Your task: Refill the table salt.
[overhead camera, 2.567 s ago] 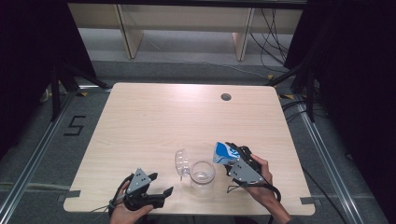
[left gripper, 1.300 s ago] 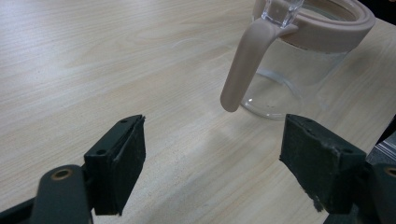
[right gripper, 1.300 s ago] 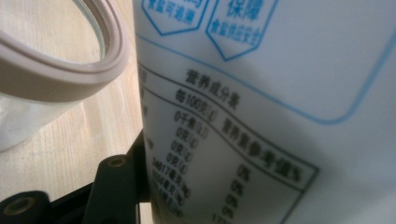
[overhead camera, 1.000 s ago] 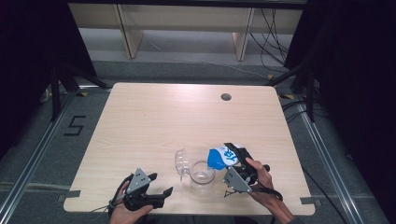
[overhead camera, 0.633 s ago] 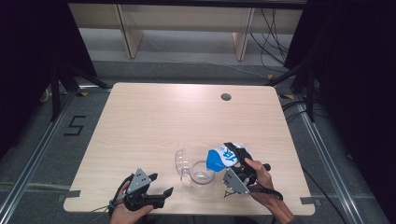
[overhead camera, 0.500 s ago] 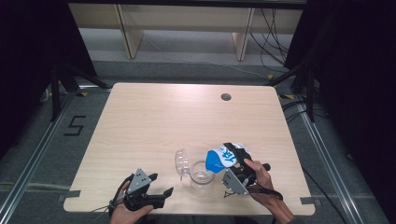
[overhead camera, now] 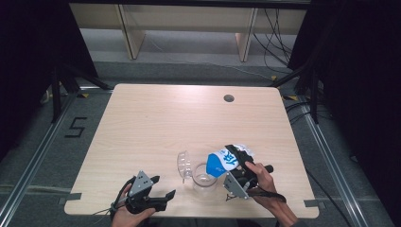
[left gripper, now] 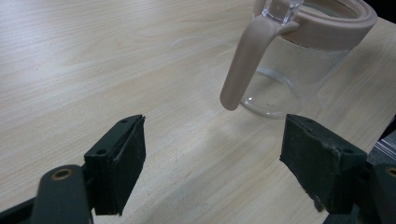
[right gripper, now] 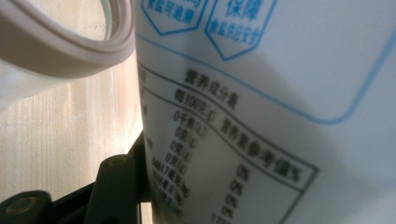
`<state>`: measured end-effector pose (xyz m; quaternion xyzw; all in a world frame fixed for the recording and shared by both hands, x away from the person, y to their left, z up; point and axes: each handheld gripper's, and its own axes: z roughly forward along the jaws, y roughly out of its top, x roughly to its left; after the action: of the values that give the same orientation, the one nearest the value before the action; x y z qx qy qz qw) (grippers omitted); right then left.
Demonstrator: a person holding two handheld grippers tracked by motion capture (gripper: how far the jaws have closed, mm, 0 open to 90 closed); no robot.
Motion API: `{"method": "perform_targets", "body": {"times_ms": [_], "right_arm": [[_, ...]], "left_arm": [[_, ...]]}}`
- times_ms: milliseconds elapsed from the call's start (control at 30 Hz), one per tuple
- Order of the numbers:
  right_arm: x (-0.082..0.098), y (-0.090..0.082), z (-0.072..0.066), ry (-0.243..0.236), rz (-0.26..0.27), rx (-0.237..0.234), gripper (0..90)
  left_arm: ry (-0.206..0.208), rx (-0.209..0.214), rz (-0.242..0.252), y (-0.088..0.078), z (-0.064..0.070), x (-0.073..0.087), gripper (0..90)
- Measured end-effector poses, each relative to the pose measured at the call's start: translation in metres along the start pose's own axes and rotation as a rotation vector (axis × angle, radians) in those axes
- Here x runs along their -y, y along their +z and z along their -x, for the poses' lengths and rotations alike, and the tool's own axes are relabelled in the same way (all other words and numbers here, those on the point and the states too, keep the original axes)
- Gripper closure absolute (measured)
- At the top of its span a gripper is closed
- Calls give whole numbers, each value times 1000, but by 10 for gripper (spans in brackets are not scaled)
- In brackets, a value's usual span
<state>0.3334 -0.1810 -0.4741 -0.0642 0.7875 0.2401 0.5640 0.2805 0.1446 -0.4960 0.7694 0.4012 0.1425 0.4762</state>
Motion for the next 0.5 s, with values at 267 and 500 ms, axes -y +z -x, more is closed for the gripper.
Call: {"method": "perform_targets", "body": {"times_ms": [267,500], "right_arm": [[-1,5,-3,-44,24,16,465],[-3,2,5,-212,-16,38,467]], "left_arm": [[6,4,-4,0,0,0,217],[3,2,-5,0,0,0,217]]}}
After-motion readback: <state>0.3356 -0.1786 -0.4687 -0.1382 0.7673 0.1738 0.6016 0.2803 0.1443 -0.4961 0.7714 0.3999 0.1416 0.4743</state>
